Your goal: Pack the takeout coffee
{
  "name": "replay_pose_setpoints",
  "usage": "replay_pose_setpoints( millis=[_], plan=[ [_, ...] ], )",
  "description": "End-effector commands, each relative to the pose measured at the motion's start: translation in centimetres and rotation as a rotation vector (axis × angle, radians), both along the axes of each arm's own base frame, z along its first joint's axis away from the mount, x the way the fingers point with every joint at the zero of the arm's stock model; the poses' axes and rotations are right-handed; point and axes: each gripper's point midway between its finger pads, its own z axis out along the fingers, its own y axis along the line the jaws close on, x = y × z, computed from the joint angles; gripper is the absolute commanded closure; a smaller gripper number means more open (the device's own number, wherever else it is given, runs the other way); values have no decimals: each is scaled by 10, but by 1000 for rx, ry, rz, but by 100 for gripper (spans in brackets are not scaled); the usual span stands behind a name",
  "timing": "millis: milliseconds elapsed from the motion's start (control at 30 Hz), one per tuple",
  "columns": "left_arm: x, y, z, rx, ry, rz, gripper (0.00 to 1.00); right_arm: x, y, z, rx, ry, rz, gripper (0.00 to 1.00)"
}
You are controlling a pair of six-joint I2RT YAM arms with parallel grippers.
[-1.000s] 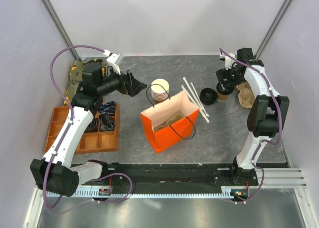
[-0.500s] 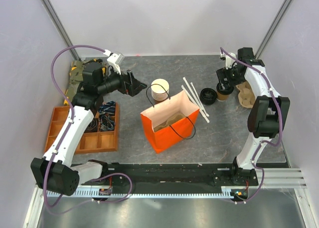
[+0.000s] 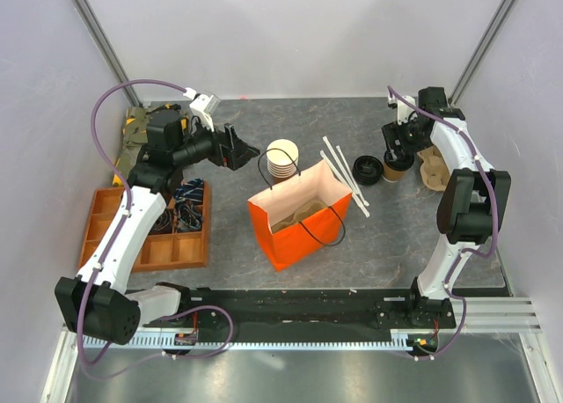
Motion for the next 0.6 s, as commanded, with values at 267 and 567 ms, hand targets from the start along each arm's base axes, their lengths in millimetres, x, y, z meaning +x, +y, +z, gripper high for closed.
replay_pose_setpoints(
  millis=[267, 567],
  plan=[
    [-1, -4, 26, -42, -57, -24, 3, -8, 4, 35, 21, -74, 7, 11],
    [-2, -5, 26, -47, -53, -33, 3, -14, 2, 29, 7, -70, 6, 11]
  ],
)
